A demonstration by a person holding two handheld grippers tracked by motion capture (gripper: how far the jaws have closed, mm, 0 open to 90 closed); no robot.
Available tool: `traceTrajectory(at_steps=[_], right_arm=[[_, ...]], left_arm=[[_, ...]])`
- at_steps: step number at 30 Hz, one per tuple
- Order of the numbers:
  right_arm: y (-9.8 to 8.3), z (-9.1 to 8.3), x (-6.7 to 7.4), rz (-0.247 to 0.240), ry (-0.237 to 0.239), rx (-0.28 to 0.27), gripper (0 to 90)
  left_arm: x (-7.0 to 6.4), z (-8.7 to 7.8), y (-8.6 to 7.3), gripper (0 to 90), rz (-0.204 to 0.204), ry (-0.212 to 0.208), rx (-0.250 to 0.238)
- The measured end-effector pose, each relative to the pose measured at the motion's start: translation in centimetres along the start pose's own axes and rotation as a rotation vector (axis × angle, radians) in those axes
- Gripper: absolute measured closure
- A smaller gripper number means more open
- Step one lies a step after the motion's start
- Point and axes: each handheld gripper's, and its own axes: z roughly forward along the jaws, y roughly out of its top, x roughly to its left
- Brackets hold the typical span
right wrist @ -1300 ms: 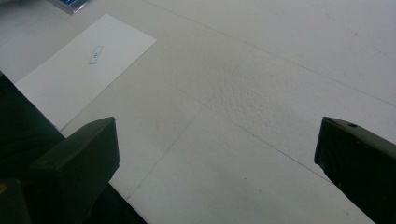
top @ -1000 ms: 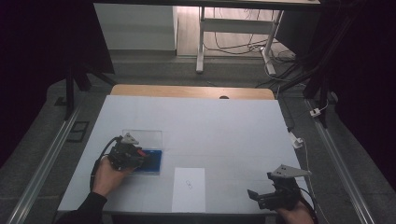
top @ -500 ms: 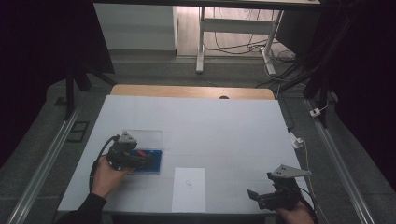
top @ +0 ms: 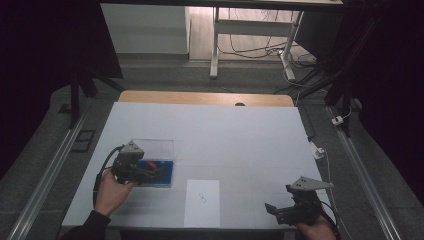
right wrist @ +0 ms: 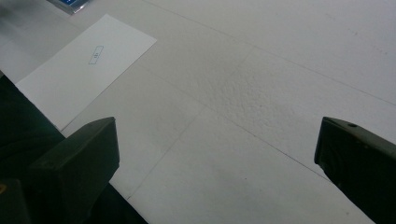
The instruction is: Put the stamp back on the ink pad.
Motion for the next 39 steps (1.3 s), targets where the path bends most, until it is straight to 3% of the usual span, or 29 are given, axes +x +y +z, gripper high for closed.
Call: traceTrajectory(at_steps=[16,20,39], right_arm=[[0.0,0.0,0.1,0.003,0.003,0.003,0.0],[0.0,0.1,0.1,0.005,0.005,0.002,0.0],[0.0,0.1,-0.1,0.013,0.004,0.002,0.0]], left_arm=[[-0.5,-2.6,-0.7,0.1,-0.008,-0.050,-0.050],[-0.7,-3.6,-1.1,0.2,-0.014,-0.035,-0.070],[-1.9,-6.8,-4.2,0.2,-0.029,-0.061,-0.122]])
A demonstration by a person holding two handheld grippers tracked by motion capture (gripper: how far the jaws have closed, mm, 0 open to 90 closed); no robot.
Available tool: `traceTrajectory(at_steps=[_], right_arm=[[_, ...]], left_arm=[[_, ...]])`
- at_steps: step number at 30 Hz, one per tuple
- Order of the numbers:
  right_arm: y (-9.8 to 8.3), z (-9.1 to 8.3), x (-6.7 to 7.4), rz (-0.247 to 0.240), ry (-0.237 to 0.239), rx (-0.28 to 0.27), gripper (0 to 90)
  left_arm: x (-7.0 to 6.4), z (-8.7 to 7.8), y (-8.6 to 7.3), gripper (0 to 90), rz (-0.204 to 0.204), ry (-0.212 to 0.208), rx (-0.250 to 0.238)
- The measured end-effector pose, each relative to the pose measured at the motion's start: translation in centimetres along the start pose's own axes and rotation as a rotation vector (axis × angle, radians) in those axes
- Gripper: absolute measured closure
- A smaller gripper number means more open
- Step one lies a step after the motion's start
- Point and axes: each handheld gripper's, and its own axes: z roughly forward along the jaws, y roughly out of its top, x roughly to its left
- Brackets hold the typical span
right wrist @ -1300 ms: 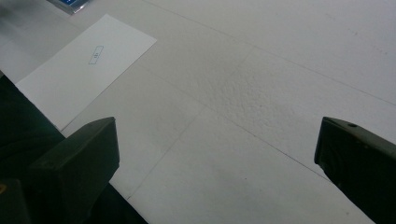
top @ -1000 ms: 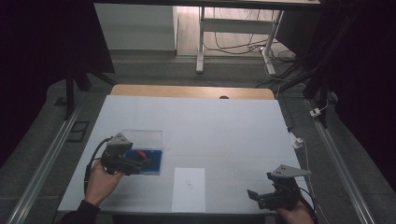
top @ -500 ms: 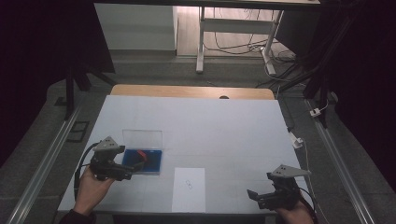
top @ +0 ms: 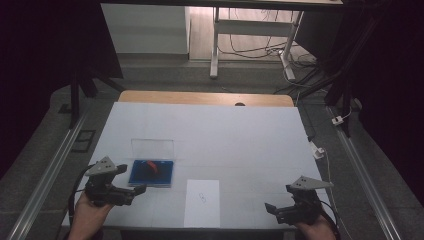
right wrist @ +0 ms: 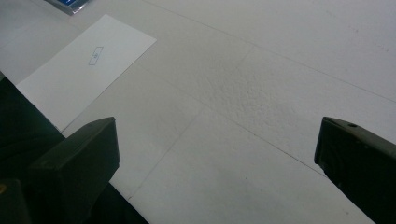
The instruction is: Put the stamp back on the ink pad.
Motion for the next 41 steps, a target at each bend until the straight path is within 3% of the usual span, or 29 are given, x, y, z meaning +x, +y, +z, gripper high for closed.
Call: traceTrajectory(at_steps=[11,16,26,36,41], right_arm=[[0.0,-0.1,-0.2,0.020,-0.007,-0.007,0.0],[0.0,-0.1,-0.2,0.022,-0.010,-0.007,0.0],[0.0,0.0,-0.2,0.021,-0.016,-0.006,0.0],[0.0,0.0,0.0,0.016,-0.020,0.001,0.0],[0.0,0.0,0.0,0.006,-0.020,0.005,0.0]], left_arm=[[-0.3,-1.6,-1.7,0.2,-0.008,0.017,-0.004],[-0.2,-2.3,-2.7,0.2,-0.025,0.021,0.016],[-0.1,-3.0,-4.4,0.2,-0.038,0.070,0.073],[-0.4,-2.8,-4.8,0.7,-0.030,0.104,0.146],[-0.2,-2.6,-4.6,0.7,-0.038,0.092,0.152]])
